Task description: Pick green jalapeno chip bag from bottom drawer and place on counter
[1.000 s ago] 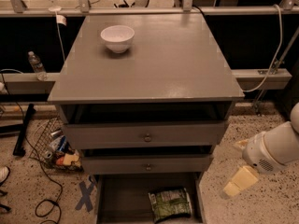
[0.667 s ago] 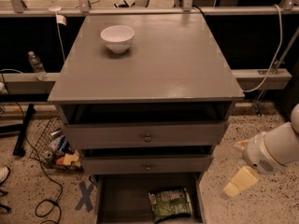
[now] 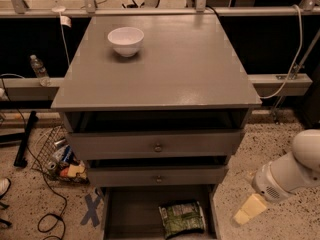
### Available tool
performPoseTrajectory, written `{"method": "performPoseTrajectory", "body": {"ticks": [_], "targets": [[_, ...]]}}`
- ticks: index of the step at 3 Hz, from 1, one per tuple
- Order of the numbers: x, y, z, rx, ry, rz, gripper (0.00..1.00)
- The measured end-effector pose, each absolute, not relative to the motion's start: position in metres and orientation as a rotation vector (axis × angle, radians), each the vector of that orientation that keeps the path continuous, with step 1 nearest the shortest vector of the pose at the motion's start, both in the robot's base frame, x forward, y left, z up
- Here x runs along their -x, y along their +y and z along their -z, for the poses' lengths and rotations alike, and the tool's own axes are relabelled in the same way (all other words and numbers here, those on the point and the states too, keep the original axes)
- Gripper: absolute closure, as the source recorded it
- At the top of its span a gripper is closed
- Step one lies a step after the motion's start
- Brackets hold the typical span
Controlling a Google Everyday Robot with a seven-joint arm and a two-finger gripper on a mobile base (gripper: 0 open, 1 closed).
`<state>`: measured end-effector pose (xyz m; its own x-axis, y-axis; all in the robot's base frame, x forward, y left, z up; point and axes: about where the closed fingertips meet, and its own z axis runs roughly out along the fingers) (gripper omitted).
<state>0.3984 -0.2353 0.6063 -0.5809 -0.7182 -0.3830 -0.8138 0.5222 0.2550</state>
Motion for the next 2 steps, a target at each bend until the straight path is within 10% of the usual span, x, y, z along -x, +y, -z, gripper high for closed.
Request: {"method": "performPoseTrajectory", "body": {"ticks": [2], "targets": [[-0.395, -0.24, -0.508, 1.23, 2.624, -0.766, 0.0]]}}
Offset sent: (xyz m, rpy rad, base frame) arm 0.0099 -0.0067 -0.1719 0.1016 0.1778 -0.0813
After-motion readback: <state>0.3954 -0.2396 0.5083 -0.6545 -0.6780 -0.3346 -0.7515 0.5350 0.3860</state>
